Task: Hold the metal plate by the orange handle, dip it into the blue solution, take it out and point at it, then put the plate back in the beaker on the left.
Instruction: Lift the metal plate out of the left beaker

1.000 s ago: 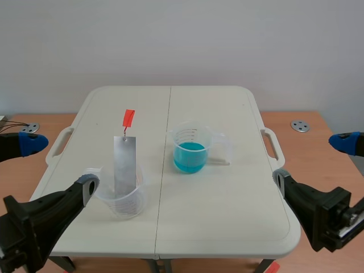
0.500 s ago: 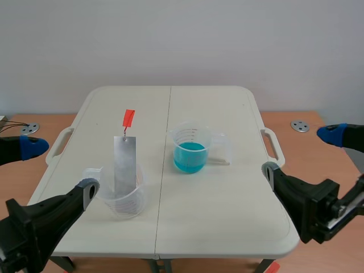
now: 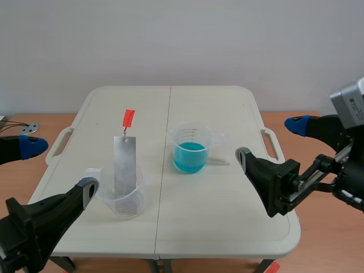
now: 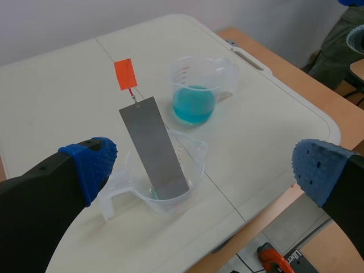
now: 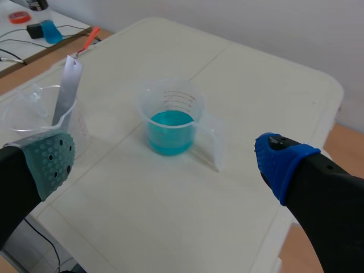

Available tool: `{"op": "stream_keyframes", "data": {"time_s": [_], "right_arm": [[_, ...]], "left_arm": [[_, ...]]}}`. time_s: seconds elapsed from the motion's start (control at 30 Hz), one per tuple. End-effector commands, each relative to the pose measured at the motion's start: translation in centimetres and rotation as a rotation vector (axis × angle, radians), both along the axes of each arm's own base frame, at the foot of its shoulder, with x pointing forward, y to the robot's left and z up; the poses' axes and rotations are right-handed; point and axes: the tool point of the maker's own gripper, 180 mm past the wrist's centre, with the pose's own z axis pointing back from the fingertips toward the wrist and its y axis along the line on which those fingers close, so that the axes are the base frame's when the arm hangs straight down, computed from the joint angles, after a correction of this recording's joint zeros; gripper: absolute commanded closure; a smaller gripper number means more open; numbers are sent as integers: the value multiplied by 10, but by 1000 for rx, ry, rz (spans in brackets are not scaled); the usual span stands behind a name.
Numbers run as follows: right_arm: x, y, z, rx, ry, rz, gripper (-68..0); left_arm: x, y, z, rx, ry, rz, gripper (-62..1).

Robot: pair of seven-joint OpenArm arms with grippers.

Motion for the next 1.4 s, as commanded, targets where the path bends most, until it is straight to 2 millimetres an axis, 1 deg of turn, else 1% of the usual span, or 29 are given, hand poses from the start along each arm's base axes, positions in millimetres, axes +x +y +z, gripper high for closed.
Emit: {"op": "stream_keyframes", "data": {"time_s": [0.0,0.07,0.1,0.2,0.23,0.27,0.37,0.47,0.63,0.73,0.9,1.07,1.23,1.3,1.37], "right_arm": [[8,4,12,32,-37,14,-663],[15,8,14,60,-36,20,-663],[18,9,14,75,-34,24,-663],[31,13,15,127,-13,26,-663],[34,16,16,145,-5,32,-663],[37,18,16,161,4,41,-663],[47,25,18,196,23,63,-663],[57,32,18,223,51,77,-663],[68,49,13,271,112,117,-663],[73,62,10,290,145,151,-663],[82,84,3,298,192,195,-663],[92,106,3,313,214,228,-663],[99,130,1,304,246,272,-663],[101,138,-1,290,266,288,-663],[104,145,-1,288,279,296,-663]], "left_arm": [[3,-1,8,-17,-28,9,-623],[5,2,8,-11,-32,30,-623],[6,4,8,-8,-34,39,-574],[7,6,5,12,-29,50,-169],[7,6,4,23,-23,48,-65],[6,6,2,31,-17,45,-11],[-1,9,-7,55,11,59,-15],[-14,15,-21,87,66,87,-15],[-43,38,-50,200,175,185,-15],[-63,52,-69,262,268,228,-15],[-101,73,-105,356,432,243,-15],[-134,99,-137,422,558,272,-15],[-167,123,-162,467,664,302,-15],[-181,128,-171,478,706,302,-15],[-194,129,-178,481,747,292,-15]]}}
